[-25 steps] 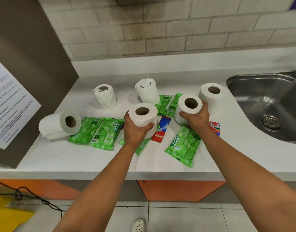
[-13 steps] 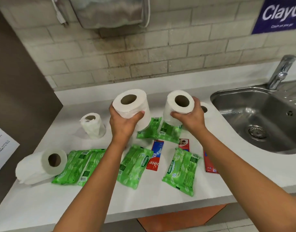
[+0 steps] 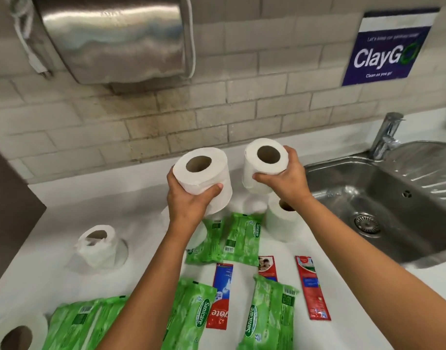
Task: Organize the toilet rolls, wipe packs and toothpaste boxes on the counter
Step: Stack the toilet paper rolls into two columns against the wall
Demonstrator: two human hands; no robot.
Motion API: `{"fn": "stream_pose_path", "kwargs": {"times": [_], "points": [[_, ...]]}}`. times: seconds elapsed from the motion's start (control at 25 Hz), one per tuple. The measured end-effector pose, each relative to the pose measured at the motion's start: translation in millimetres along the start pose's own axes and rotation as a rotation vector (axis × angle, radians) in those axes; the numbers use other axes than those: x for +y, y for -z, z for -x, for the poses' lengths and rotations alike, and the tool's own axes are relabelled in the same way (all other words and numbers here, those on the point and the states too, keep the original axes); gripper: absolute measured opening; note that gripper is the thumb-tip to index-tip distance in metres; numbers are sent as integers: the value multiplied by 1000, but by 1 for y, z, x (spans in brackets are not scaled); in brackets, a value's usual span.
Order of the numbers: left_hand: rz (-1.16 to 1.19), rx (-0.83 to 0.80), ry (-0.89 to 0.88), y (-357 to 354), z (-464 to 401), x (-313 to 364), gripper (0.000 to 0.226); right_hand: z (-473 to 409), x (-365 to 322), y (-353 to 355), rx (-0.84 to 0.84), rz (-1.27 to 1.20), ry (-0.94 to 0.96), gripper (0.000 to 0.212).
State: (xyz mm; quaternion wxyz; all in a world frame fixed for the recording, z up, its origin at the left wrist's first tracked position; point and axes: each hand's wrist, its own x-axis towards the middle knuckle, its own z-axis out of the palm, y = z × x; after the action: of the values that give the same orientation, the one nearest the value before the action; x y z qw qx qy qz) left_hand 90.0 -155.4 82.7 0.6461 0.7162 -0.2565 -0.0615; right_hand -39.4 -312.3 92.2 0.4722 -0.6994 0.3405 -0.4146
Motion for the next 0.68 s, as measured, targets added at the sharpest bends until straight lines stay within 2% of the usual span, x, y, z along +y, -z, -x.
{"fn": "stream_pose_path", "kwargs": {"times": [0.36,0.68], "points": [[-31,39,49,-81,-34,-16,92,-87,40,33,-63,41,-69,78],[-151,104,209,-149,-84,-55,95,-169,101,29,-246,121,-117,80]]}}
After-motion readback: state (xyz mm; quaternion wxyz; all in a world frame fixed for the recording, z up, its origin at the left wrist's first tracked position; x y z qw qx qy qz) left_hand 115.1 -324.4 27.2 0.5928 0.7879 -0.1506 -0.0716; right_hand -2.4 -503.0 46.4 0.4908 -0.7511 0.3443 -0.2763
